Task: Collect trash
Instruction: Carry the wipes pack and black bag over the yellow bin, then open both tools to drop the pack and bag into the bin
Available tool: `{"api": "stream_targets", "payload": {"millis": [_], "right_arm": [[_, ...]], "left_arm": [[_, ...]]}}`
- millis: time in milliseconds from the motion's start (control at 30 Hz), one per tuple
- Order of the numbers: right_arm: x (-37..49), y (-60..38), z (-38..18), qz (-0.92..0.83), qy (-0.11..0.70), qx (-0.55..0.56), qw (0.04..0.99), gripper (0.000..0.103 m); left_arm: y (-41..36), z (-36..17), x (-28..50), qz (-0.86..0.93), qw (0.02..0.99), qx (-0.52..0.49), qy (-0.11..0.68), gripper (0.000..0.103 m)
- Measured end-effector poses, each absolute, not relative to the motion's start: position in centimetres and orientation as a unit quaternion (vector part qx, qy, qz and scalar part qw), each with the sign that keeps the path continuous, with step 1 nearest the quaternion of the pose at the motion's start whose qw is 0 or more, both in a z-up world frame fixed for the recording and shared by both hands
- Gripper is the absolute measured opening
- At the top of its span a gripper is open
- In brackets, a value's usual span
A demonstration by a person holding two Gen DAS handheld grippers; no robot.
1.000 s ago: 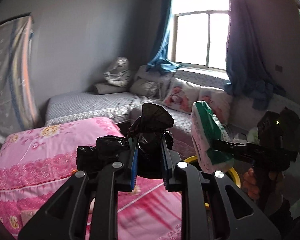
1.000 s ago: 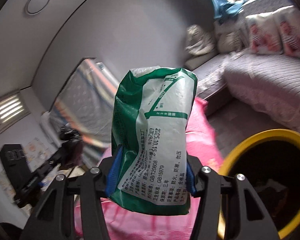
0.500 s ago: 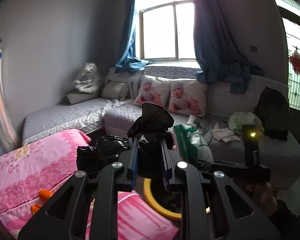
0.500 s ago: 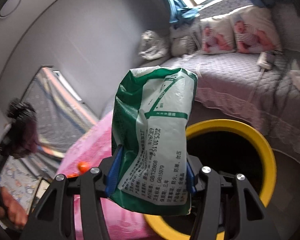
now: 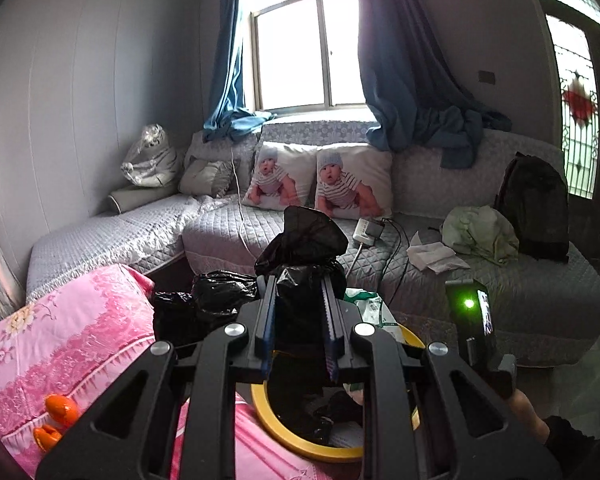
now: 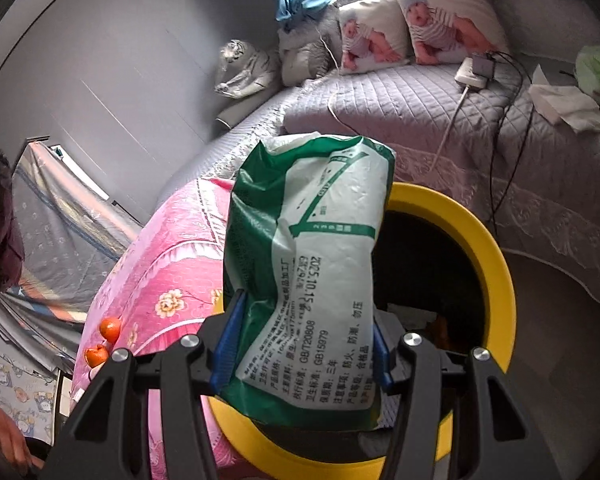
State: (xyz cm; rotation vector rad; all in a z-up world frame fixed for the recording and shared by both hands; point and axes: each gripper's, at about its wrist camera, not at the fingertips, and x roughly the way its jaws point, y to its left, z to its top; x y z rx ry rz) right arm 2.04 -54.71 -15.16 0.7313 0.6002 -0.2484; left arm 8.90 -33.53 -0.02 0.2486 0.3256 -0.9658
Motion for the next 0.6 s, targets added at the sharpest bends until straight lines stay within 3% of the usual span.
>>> {"api": "stream_targets", "payload": {"millis": [600], "right_arm": [[1.2,-54.9,-15.3,-0.150,0.304,0.359,0.870,0.051]], "left_arm": [[-39.9,-8.8,16.1,-0.467,0.830,0.087,0.293,0.019]]}}
